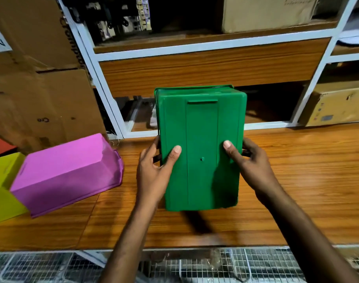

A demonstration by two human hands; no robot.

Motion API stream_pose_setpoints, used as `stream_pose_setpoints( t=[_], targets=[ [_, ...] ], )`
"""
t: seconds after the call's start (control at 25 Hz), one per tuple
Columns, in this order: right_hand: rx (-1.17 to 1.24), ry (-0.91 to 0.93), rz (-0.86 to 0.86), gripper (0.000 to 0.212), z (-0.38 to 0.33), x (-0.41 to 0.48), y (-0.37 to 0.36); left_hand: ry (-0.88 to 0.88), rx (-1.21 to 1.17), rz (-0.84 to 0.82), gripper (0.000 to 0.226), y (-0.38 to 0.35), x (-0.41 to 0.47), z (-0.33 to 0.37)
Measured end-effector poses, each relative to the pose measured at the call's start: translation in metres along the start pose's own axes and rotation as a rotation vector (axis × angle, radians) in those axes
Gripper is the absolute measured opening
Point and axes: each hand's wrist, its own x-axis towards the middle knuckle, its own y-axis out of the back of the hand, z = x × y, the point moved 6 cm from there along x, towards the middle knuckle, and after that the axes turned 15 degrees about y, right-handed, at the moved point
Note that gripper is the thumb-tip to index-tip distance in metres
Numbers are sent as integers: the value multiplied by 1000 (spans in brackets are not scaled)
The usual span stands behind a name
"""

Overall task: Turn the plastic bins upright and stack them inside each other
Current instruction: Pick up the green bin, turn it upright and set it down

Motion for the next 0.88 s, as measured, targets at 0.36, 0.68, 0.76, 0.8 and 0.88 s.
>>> stream_pose_setpoints(
  t=[0.36,0.68,0.76,0.8,0.88],
  targets=[
    [153,-80,-130,38,20,15,157,220,-213,7,26,-149,-76,20],
    [167,-27,37,43,20,11,294,18,-163,38,40,-255,-155,54],
    [180,-49,60,54,18,4,325,-61,-68,63,43,-273,-175,62],
    [161,-52,46,59,17,-2,339,-50,-61,55,53,-284,-185,63],
    [94,-51,19,74,16,-20,367,79,-186,-15,85,-308,-205,60]
  ],
)
